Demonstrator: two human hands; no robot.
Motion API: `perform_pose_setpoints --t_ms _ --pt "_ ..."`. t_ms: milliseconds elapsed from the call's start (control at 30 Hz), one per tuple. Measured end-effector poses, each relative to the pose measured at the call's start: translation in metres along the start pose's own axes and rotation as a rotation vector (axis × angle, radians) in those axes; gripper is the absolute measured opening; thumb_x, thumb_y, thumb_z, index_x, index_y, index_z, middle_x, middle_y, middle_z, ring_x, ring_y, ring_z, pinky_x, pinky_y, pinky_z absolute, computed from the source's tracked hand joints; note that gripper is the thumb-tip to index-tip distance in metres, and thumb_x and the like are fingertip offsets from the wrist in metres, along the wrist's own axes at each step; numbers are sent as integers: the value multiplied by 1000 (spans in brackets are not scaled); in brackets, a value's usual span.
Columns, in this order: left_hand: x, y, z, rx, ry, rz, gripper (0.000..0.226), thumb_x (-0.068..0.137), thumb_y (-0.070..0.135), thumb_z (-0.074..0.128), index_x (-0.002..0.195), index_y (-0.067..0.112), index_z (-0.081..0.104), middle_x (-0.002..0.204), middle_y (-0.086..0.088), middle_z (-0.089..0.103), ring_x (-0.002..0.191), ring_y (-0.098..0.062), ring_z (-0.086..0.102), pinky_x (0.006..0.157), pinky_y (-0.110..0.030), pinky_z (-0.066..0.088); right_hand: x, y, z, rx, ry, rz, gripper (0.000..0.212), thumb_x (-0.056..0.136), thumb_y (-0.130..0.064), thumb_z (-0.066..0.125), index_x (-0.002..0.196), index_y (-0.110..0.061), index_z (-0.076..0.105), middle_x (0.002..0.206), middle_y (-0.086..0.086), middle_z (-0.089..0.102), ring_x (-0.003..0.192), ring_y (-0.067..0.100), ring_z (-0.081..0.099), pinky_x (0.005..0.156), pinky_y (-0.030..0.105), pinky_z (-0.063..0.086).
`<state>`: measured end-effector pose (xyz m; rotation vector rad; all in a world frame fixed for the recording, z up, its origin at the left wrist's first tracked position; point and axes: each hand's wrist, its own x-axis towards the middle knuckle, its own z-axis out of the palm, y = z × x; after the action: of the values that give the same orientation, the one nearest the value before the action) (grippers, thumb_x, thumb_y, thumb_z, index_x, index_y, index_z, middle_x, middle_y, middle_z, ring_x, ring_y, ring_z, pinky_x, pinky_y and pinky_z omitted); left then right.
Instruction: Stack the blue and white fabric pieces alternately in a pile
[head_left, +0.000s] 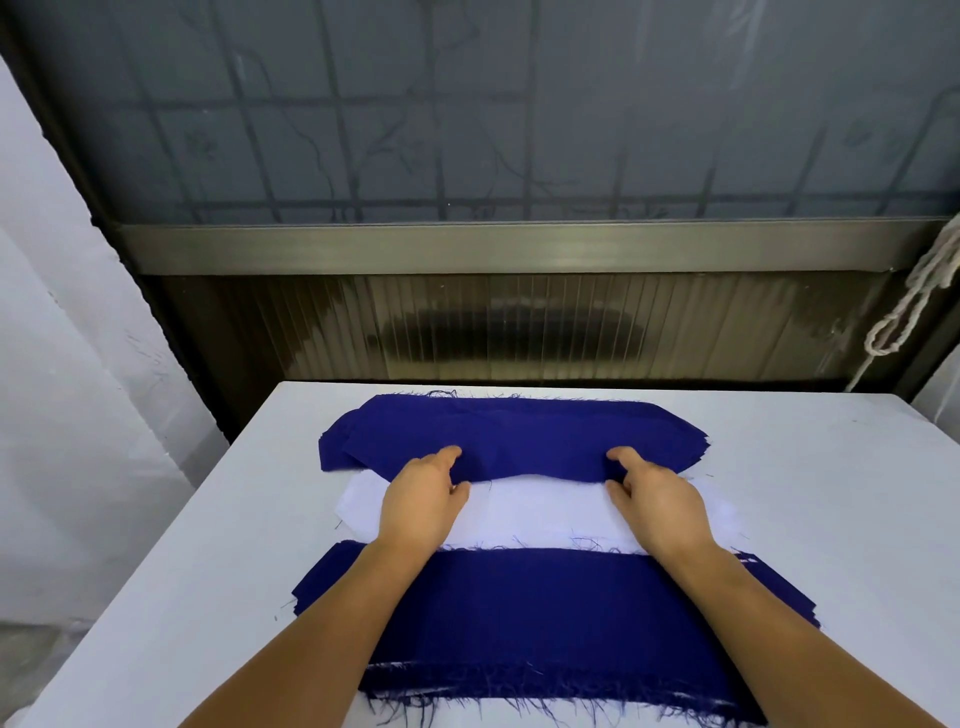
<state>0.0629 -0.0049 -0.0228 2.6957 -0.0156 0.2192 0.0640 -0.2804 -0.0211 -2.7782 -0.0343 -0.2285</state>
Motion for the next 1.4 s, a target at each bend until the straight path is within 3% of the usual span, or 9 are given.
perform_pose_setpoints --t_ms 200,367,433,633,833,933,1067,1200,1400 --pt "0 -5 6 272 225 146 32 95 34 57 123 22 66 114 1 59 104 -19 52 85 -31 44 -2 2 0 -80 163 -29 23 100 -28 48 113 -25 67 94 -6 62 85 18 57 63 29 46" --pt "0 -8 14 219 104 164 70 90 60 52 148 23 37 153 3 36 143 -18 27 117 -35 21 -7 -1 -2 114 402 -260 9 88 -5 66 95 -9 71 93 2 61 85 23 54 78 37 47" --pt "-1 -7 14 208 115 160 70 90 59 51 148 24 35 151 5 38 142 -17 28 118 -34 21 -11 -4 -6 185 383 -293 9 91 -3 62 93 -10 66 93 -2 62 86 19 54 83 36 45" --pt "0 -7 9 191 189 169 40 94 19 54 134 23 56 133 6 54 124 -17 46 108 -30 32 -35 -9 -18 275 304 -254 7 97 -15 52 98 -15 58 73 -15 54 65 9 52 60 24 41" --pt "-16 -10 -20 47 241 229 22 85 5 66 104 13 75 105 2 69 97 -22 62 90 -31 46 -60 6 -34 188 80 -245 27 84 -34 74 106 -23 62 73 -18 52 52 2 46 56 10 34" --pt "-34 -16 -50 50 191 320 27 80 -2 68 101 13 75 103 3 69 89 -20 64 78 -28 50 -74 15 -46 140 -14 -286 20 85 -27 73 101 -30 62 71 -23 50 59 3 49 57 10 38" --pt "-59 -22 -95 72 -1 369 21 89 16 65 105 28 71 97 19 64 88 -3 59 76 -22 49 -91 15 -70 201 -44 -318 22 85 -17 68 93 -35 59 82 -22 61 67 6 54 61 16 44" --pt "-71 -24 -131 -8 -244 349 11 92 33 63 93 43 67 92 27 62 88 3 59 73 -15 47 -105 7 -94 212 -130 -399 16 85 -25 61 88 -40 55 74 -21 61 54 6 46 54 12 38" --pt "-59 -28 -142 -95 -509 235 7 90 33 66 88 39 69 89 22 68 82 1 63 72 -20 53 -92 5 -101 326 -360 -361 14 93 -32 59 81 -36 60 69 -15 60 59 7 50 56 14 38"
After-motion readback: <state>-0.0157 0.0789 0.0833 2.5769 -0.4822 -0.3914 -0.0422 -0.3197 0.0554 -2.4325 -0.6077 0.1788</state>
